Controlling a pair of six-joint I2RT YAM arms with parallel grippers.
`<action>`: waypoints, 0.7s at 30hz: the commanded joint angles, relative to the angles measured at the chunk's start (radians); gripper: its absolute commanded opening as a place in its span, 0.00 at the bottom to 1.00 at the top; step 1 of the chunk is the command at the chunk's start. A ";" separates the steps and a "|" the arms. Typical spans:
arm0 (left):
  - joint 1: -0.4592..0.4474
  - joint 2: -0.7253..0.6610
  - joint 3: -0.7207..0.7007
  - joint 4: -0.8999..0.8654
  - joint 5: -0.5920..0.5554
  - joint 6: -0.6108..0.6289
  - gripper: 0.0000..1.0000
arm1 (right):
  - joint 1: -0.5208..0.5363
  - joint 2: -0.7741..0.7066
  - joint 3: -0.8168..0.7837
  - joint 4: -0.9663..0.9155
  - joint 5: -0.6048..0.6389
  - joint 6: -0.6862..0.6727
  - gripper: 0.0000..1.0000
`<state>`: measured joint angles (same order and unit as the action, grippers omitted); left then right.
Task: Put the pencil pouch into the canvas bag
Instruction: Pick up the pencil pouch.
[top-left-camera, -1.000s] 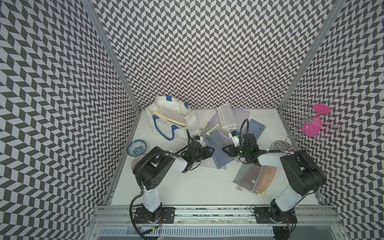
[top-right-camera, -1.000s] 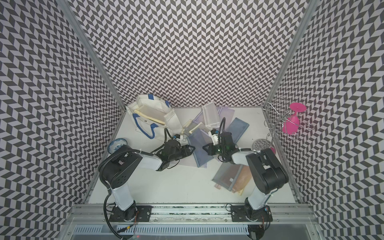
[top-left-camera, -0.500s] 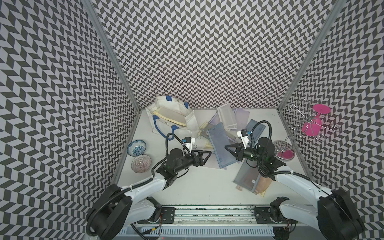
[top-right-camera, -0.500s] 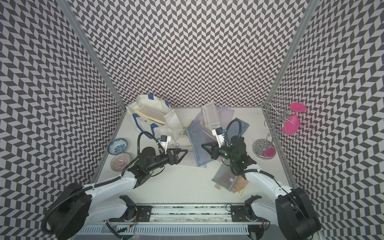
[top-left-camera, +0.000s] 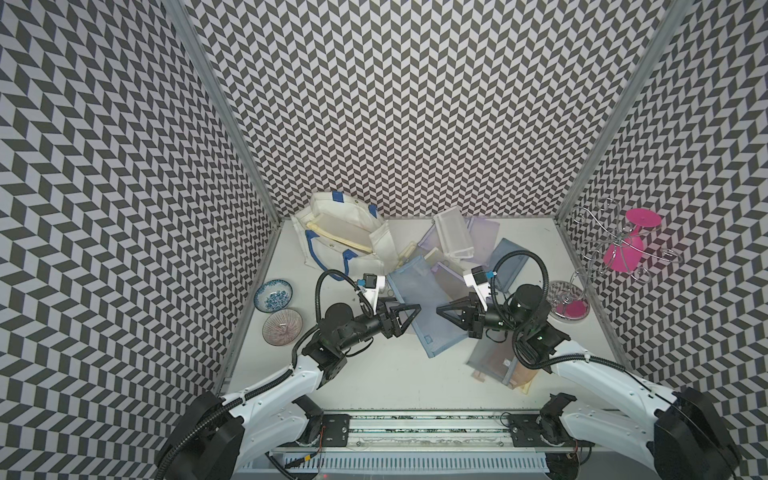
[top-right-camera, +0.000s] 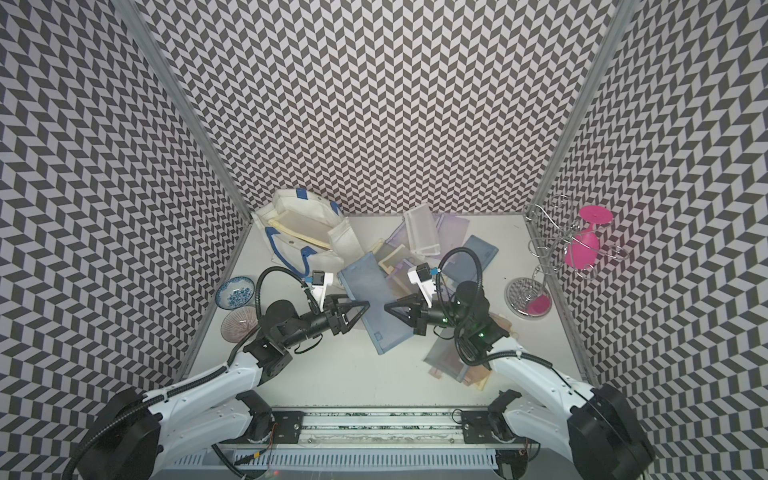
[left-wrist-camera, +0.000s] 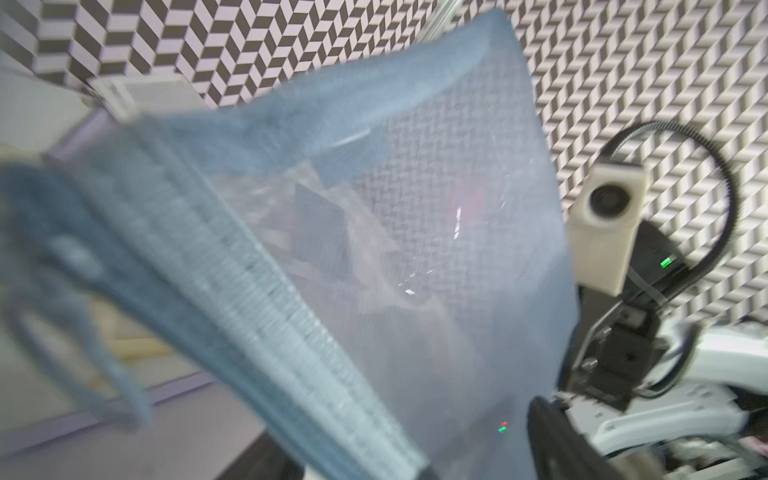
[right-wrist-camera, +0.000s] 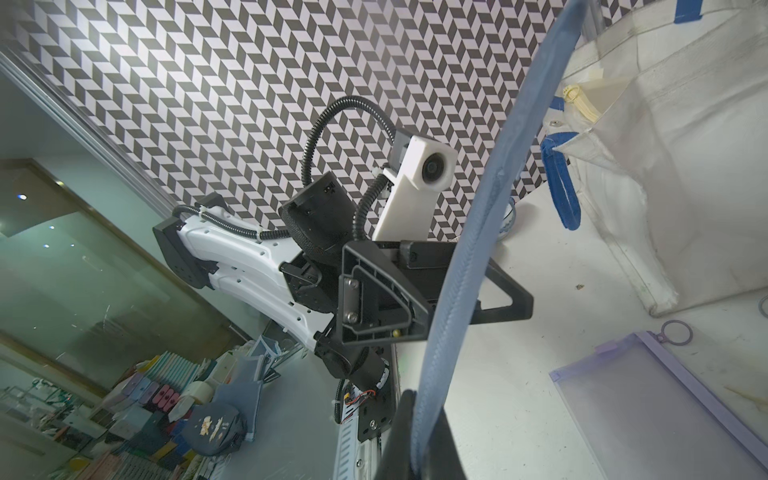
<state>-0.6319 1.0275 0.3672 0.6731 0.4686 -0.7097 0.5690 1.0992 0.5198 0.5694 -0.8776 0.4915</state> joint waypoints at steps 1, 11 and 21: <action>0.003 -0.008 0.008 0.084 0.045 -0.007 0.48 | 0.008 0.046 0.000 0.131 -0.027 0.037 0.00; 0.003 -0.131 0.034 -0.078 -0.056 0.041 0.00 | 0.004 0.118 0.071 0.048 0.020 -0.028 0.19; 0.078 -0.196 0.235 -0.573 -0.185 0.123 0.00 | -0.044 0.084 0.165 -0.203 0.164 -0.161 0.95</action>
<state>-0.5816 0.8642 0.5480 0.2893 0.3305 -0.6289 0.5308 1.2198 0.6521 0.4545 -0.7891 0.4095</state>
